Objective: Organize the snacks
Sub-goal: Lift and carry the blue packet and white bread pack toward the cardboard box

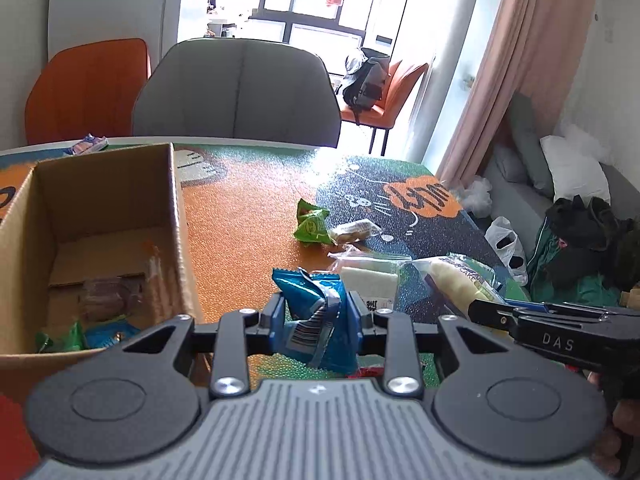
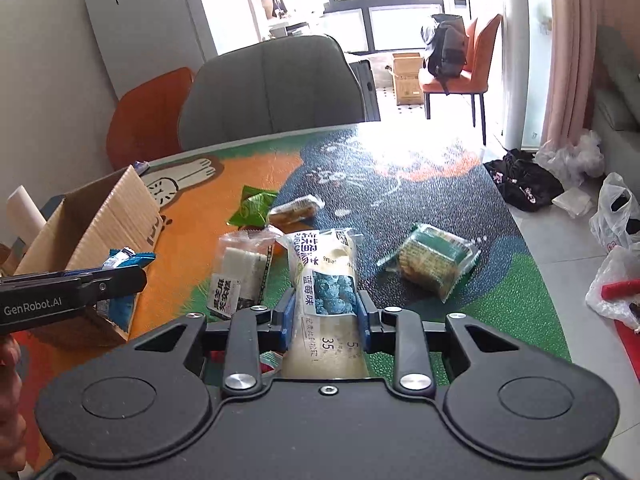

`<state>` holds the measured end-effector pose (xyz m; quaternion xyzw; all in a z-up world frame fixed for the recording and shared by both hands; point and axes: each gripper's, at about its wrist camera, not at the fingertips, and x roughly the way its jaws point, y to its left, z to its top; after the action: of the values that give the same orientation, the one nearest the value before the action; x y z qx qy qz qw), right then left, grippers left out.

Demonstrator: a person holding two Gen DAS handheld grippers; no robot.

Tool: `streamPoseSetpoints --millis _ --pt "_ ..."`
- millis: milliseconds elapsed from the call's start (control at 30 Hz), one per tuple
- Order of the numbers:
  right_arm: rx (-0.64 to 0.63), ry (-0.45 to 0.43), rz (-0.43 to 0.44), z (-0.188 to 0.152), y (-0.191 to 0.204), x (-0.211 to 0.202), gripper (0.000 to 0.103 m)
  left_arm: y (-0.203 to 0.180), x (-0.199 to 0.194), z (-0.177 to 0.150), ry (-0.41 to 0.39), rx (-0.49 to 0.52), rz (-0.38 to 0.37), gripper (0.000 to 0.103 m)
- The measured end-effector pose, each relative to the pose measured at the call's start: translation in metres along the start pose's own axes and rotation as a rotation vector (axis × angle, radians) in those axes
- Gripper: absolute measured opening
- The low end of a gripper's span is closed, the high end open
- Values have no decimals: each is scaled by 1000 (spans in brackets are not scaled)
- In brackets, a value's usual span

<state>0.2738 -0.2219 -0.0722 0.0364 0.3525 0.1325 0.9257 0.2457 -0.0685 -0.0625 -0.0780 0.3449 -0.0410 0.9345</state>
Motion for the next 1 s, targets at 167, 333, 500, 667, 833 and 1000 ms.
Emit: streamPoseSetpoints --millis 167,333,500,667,833,1000 --pt "13 -43 -14 8 3 -9 25 6 -12 7 -29 -6 9 31" --pt "13 -77 -10 19 7 -15 0 16 -23 13 -48 -14 23 31" --pt "7 -26 -25 17 12 -7 0 26 -30 16 -60 -21 36 31" --pt "2 69 -36 -4 11 9 45 36 -34 13 -55 -35 48 31" --pt "-16 159 -78 -28 7 24 55 47 -38 13 -61 -54 61 31" --pt "-14 175 -76 -42 2 30 36 56 -45 13 -71 -68 74 31"
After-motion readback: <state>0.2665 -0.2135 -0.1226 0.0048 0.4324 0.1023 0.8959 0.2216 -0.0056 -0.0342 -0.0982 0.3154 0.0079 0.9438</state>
